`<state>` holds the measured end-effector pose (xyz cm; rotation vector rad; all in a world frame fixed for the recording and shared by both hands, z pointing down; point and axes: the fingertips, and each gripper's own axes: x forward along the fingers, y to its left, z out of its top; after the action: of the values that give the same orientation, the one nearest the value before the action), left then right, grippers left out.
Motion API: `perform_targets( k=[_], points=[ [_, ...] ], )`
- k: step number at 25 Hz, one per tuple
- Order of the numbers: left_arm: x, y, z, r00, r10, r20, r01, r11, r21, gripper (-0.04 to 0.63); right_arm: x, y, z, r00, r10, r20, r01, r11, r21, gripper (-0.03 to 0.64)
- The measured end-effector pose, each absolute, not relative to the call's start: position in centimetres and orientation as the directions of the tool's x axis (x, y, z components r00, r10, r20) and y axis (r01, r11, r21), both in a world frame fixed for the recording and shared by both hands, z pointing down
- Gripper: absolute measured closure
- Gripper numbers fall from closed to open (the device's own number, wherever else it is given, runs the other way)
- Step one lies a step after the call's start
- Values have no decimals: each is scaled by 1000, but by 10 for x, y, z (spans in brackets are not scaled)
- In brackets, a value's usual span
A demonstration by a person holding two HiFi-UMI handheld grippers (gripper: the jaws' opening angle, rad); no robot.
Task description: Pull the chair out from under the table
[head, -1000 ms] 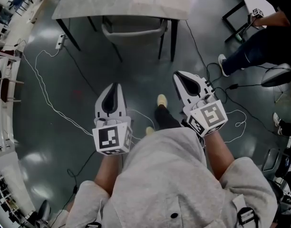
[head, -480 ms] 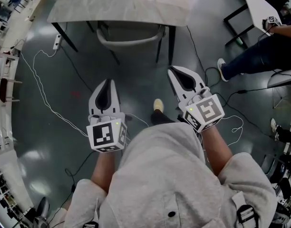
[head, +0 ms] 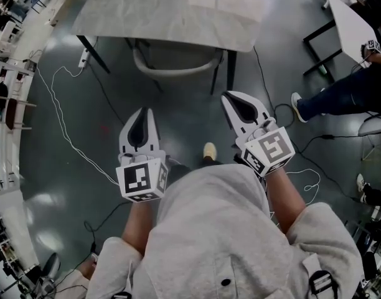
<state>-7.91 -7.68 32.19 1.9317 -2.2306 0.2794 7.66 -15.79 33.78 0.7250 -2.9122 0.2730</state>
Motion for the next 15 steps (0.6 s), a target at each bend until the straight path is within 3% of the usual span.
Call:
perform_targets(
  k=[15],
  points=[
    [-75, -100, 322, -177, -945, 274, -984, 171, -43, 571, 80, -187, 335, -878, -451, 162, -474, 867, -156, 589]
  ],
)
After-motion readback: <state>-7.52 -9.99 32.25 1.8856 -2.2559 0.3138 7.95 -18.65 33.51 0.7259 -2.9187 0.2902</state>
